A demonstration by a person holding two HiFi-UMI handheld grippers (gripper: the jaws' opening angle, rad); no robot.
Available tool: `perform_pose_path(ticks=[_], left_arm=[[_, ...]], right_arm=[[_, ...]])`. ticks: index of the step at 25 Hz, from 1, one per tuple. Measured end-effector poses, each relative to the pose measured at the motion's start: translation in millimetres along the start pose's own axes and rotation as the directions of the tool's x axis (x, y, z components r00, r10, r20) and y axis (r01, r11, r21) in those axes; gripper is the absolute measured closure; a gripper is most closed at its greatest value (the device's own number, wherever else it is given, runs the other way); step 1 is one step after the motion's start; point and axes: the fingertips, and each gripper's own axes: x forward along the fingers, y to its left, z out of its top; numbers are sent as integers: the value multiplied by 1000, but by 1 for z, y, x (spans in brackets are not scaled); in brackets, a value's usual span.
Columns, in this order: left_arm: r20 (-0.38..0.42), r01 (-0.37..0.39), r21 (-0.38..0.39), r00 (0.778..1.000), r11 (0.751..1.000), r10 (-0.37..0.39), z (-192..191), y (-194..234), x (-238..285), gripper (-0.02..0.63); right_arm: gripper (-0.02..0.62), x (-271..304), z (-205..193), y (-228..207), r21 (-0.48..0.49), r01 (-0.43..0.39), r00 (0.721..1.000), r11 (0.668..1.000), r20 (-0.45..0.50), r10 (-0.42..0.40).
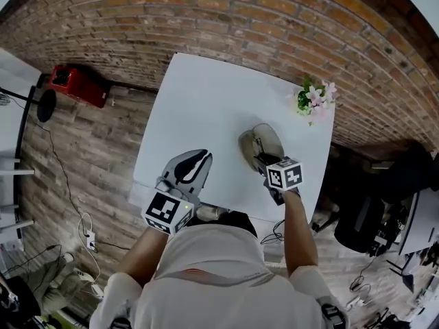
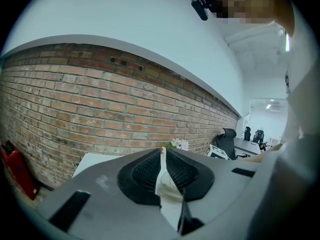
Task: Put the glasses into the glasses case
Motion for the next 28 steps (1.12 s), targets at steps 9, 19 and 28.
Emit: perform_pose_path(ticks=[9,19,28], left_arm=[[-29,-12,-18,1000,1000,12,-11,13,-6,565],[-42,11,-15,999,1000,-11,-14,17,-2,565],[-47,18,-16,999,1000,-18,-15,20,2,565]], right_arm=[[433,42,-5,-8,-24,-19,979,1000,-201,14],[426,54,-15,-7,43,-55,961,998,-269,65],[407,57,-15,-15,-18,21,969,1000,-247,-25]])
